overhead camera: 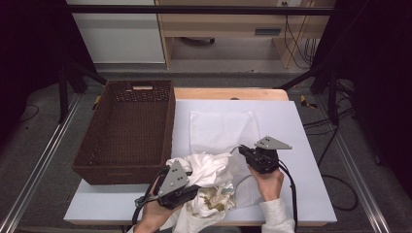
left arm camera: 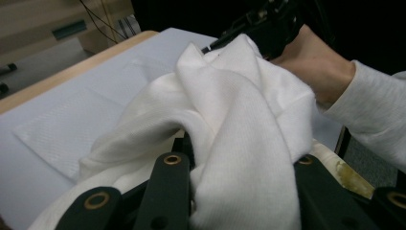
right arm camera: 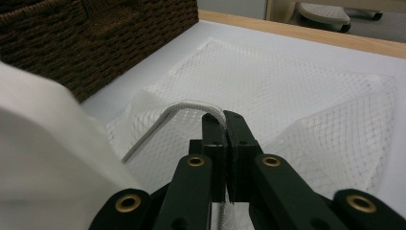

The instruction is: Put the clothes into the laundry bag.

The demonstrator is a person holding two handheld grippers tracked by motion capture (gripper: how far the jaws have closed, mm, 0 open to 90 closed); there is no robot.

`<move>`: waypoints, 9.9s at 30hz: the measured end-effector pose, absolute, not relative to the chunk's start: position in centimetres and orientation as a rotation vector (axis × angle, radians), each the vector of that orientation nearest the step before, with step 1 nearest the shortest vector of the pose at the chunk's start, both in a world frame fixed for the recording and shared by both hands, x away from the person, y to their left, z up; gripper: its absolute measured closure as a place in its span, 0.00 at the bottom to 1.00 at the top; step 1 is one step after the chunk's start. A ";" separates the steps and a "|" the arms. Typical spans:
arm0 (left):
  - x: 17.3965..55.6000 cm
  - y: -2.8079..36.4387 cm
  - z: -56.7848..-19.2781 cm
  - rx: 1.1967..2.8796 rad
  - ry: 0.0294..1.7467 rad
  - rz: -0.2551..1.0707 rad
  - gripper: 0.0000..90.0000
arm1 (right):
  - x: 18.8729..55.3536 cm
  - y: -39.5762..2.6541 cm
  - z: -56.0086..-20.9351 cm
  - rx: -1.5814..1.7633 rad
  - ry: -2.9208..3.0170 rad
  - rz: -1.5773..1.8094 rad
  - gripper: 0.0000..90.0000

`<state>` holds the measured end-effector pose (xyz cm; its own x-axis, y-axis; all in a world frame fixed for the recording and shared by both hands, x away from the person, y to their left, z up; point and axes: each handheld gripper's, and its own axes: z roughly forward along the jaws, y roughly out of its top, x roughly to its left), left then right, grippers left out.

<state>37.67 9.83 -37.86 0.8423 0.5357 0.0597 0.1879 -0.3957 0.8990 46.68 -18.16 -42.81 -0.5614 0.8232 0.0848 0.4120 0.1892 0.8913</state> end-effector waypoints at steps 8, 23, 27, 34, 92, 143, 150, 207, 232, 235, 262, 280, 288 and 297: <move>39.1 6.3 -40.3 2.063 0.516 0.390 0.78 | 46.5 -18.0 -42.8 1.151 2.066 1.333 0.98; 42.5 2.6 -45.3 2.140 0.595 0.370 0.68 | 45.4 -17.2 -42.5 1.105 2.103 1.331 0.98; 41.8 3.5 -44.5 2.114 0.602 0.382 0.48 | 45.3 -17.4 -42.7 1.108 2.099 1.323 0.98; 40.1 5.0 -42.6 2.119 0.596 0.460 0.34 | 45.3 -17.9 -42.8 1.123 2.089 1.327 0.98; 40.7 6.7 -42.3 1.976 0.590 0.291 0.90 | 45.1 -16.9 -43.9 1.167 2.111 1.341 0.98; 40.8 2.6 -42.3 2.087 0.510 0.451 0.77 | 44.5 -17.1 -43.5 1.163 2.048 1.405 0.99; 43.3 0.2 -44.7 2.185 0.568 0.468 0.78 | 44.3 -17.2 -43.3 1.129 2.027 1.437 0.99; 45.4 5.7 -46.1 2.149 0.779 0.244 0.18 | 43.9 -17.0 -43.5 1.082 2.094 1.397 0.99; 44.6 -0.7 -45.5 2.147 0.647 0.463 0.81 | 43.6 -17.0 -43.4 1.040 2.061 1.468 0.99; 45.0 -0.7 -45.7 2.140 0.658 0.450 0.80 | 43.3 -16.8 -43.0 1.029 2.067 1.448 0.99; 41.6 5.2 -46.7 2.060 0.729 0.289 0.93 | 43.7 -17.4 -43.4 1.067 2.066 1.439 0.99; 44.8 -0.3 -46.0 2.125 0.681 0.322 0.93 | 43.3 -17.4 -42.8 1.045 2.059 1.481 0.99; 42.8 3.7 -43.7 2.063 0.670 0.448 0.41 | 43.5 -17.8 -43.0 1.052 2.056 1.466 0.99; 46.9 5.2 -45.7 2.154 0.811 0.414 0.29 | 43.5 -17.4 -43.1 1.052 2.072 1.447 0.99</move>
